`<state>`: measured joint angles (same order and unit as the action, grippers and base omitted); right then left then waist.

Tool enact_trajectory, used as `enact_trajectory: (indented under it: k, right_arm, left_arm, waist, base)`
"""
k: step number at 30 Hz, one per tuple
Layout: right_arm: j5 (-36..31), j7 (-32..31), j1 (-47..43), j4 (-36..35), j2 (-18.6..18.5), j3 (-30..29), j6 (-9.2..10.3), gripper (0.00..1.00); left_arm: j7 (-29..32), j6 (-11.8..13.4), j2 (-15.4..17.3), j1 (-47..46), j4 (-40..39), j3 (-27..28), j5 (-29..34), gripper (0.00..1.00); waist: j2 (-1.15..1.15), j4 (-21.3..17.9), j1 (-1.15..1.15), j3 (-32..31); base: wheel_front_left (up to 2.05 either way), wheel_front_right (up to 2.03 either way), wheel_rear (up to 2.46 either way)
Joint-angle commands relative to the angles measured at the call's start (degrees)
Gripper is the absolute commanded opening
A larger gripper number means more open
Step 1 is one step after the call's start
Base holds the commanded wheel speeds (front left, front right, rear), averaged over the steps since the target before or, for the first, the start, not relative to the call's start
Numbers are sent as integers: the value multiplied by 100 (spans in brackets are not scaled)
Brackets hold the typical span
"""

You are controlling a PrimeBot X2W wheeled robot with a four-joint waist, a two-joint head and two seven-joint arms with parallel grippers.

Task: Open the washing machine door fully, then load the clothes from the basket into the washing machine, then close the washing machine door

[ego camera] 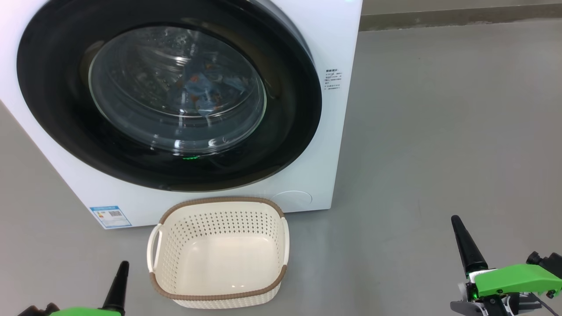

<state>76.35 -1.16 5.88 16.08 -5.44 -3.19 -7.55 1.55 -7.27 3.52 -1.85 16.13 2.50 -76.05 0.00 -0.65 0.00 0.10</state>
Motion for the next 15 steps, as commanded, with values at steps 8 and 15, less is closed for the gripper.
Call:
enact_trajectory:
  k: [8,15]
  right_arm:
    - [575,-183,51,-184,69,-65,5,0]
    - [895,-286,44,-191,121,-141,5,0]
  left_arm:
    - [171,-18,19,-335,-185,249,-559,0]
    - [272,-20,-7,-366,-192,298,-886,0]
  waist:
    - [0,21,0,2]
    - [0,34,0,4]
  base:
    - [0,0,0]
    - [0,0,0]
